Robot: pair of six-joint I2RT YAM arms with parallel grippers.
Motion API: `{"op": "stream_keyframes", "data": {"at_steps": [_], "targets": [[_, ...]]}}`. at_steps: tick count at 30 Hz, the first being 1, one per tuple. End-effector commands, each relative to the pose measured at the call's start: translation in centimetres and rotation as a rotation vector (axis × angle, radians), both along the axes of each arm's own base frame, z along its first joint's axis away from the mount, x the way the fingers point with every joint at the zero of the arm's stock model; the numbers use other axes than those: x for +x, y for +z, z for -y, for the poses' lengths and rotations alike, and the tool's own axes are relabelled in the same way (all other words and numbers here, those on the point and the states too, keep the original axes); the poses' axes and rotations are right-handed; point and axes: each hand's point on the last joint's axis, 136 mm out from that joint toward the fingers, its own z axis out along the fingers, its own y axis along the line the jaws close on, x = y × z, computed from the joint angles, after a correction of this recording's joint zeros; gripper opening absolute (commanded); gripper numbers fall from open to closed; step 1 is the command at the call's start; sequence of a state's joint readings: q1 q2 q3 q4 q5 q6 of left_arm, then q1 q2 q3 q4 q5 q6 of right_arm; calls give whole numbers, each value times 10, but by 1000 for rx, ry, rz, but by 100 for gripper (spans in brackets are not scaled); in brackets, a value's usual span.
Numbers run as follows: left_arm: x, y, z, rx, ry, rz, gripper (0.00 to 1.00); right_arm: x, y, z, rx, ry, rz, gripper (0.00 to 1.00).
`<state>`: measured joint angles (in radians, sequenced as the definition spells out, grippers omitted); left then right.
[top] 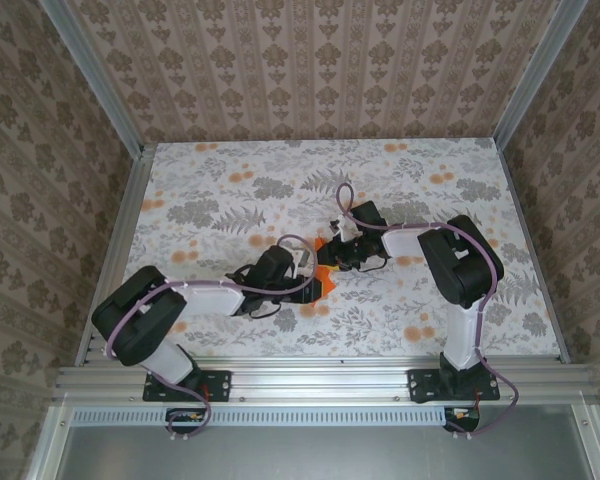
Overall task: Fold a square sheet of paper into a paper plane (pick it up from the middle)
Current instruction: Fold the wing for the fifth time at the center of the table.
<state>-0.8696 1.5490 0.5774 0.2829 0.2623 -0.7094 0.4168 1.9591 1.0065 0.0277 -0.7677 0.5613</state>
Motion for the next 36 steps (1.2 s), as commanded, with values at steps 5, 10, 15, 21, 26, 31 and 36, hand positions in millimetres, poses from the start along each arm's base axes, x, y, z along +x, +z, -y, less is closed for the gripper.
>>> {"op": "stream_keyframes", "data": {"at_steps": [5, 10, 15, 21, 26, 31, 36], "targets": [[2, -17, -2, 144, -33, 50, 44, -3, -33, 15, -104, -48, -69, 32], [9, -17, 4, 165, -14, 69, 40, -5, -35, 15, -111, -49, -79, 32], [18, -18, 1, 222, 37, 105, 31, -5, -38, 17, -119, -55, -86, 32], [22, -21, -10, 308, 88, 149, 19, -3, -35, 16, -117, -65, -92, 33], [25, -22, -16, 369, 107, 190, 12, 2, -19, 14, -100, -103, -100, 34], [27, -23, -15, 400, 99, 217, 9, 8, 2, 16, -102, -171, -111, 40], [25, -23, -11, 408, 61, 246, 9, 13, 18, 21, -130, -238, -134, 45]]}}
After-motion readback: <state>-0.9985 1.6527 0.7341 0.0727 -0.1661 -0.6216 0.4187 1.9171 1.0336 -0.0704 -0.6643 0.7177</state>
